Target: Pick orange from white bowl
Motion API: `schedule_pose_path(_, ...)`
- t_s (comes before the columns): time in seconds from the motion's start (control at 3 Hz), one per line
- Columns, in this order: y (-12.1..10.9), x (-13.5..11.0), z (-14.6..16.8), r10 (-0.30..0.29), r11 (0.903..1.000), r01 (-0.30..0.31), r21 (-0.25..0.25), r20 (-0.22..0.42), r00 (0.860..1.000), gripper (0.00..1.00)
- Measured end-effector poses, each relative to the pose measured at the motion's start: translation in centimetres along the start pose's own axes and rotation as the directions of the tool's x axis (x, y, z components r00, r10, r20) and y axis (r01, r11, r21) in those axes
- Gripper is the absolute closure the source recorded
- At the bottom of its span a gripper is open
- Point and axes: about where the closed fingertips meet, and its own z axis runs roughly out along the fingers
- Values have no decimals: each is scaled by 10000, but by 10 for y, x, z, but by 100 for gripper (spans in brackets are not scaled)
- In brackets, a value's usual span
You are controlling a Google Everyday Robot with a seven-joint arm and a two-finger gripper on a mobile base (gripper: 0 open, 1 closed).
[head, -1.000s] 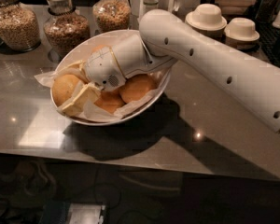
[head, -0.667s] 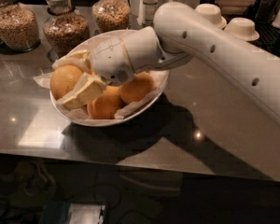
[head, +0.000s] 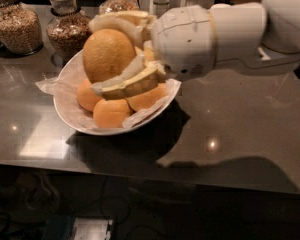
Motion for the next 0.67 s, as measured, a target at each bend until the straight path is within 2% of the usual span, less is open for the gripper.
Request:
schedule_pose_path(0.33, 16, -25, -72, -204, 9904, 263, 1356, -451, 9988, 100)
schedule_pose_path(0.67, 15, -26, -70, -217, 9909, 274, 1318, -443, 9988, 100)
